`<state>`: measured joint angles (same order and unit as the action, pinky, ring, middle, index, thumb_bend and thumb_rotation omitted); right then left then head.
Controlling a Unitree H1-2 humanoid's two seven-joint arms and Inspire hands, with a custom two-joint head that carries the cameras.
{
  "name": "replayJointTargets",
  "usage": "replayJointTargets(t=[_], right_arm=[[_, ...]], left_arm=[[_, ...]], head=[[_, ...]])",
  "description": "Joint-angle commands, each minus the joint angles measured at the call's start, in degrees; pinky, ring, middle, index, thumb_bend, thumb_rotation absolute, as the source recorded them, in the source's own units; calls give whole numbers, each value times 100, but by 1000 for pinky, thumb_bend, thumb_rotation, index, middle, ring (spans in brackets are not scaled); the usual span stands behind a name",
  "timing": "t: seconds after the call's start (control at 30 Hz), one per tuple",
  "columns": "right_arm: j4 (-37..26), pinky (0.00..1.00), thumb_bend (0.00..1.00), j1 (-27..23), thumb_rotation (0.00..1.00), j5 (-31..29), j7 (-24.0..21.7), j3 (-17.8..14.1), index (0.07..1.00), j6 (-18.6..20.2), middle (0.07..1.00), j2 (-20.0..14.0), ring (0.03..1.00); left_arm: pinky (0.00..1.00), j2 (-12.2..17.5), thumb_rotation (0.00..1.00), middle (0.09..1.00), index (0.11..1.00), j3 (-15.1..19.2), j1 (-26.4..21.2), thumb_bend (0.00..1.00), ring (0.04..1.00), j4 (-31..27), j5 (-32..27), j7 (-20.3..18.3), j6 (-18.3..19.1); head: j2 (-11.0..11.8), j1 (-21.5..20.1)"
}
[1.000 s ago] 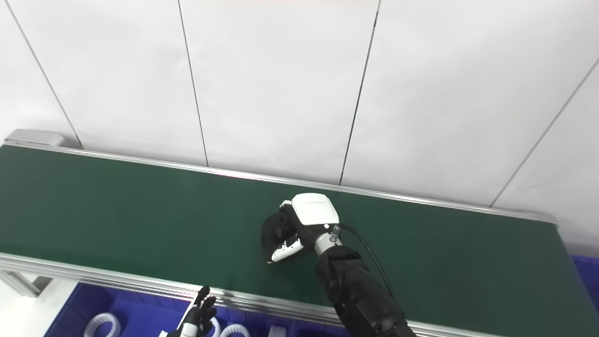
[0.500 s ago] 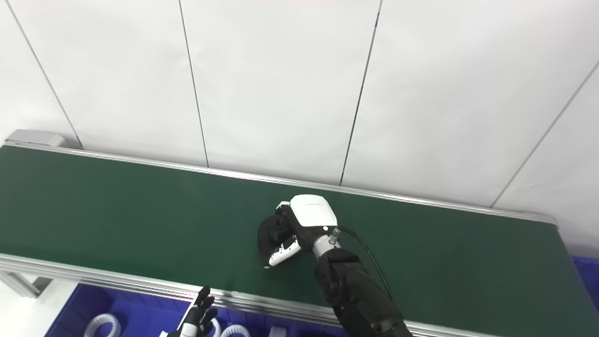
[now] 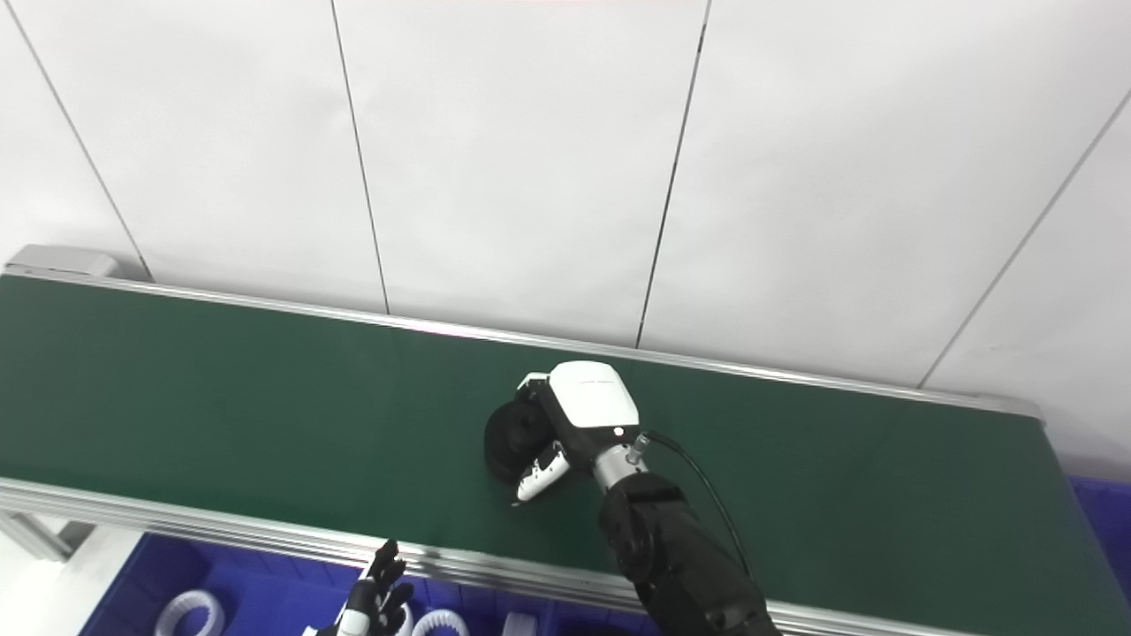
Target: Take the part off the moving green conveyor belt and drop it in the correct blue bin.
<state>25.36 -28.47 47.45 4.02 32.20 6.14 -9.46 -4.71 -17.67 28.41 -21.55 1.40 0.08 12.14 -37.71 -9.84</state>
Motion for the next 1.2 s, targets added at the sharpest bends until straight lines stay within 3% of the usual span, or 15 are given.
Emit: replayJointTargets(t=[0.0,0.17,0.47,0.6,0.67,0.87,1.07,1.17], right_arm=[[-389,248,511,-165,165,-65,-78,-93,496,-94,414,-9,315],[-940,245,511,-157,168,-68,-492,-190,496,-92,407,-176,308],[-2347,291,511,-298,173,-211,-1888,-187,497,-414,456,-1106,364],[-3160,303,510,-176,169,-297,-2687,-205,497,-419,503,-1654,379],[-3427,305,511,-51,168,-375,-2881,-276,497,-485,504,-1845,379],[-4157,300,510,506,168,-600,-3227,-493,496,-641,527,-2312,390],[-4990,234,510,1079,170,-650,-3788,-616,497,-611,490,-2628,311],[-5503,250,513,1419,168,-738,-4031,-720,496,-549,482,-2751,319]], left_arm=[[1000,-301,1000,1000,1000,-274,29,538,977,-187,-93,-54,-102],[1000,-290,1000,1000,1000,-226,36,516,979,-196,-164,-80,-86],[1000,-216,1000,1000,1000,-176,-6,520,992,-236,-219,-140,13],[1000,-200,1000,1000,1000,-111,-12,526,997,-306,-312,-160,103],[1000,-162,1000,1000,1000,-67,-26,523,1000,-368,-407,-186,166],[1000,-7,1000,1000,1000,74,-76,505,1000,-580,-657,-233,341],[1000,186,1000,1000,1000,271,-192,527,1000,-874,-825,-294,629],[1000,305,1000,1000,1000,426,-282,527,1000,-1060,-982,-326,874]], head=[[-6,-1],[-40,-60],[-130,-315],[-206,-454],[-269,-556],[-558,-1079],[-901,-1722],[-1132,-2170]])
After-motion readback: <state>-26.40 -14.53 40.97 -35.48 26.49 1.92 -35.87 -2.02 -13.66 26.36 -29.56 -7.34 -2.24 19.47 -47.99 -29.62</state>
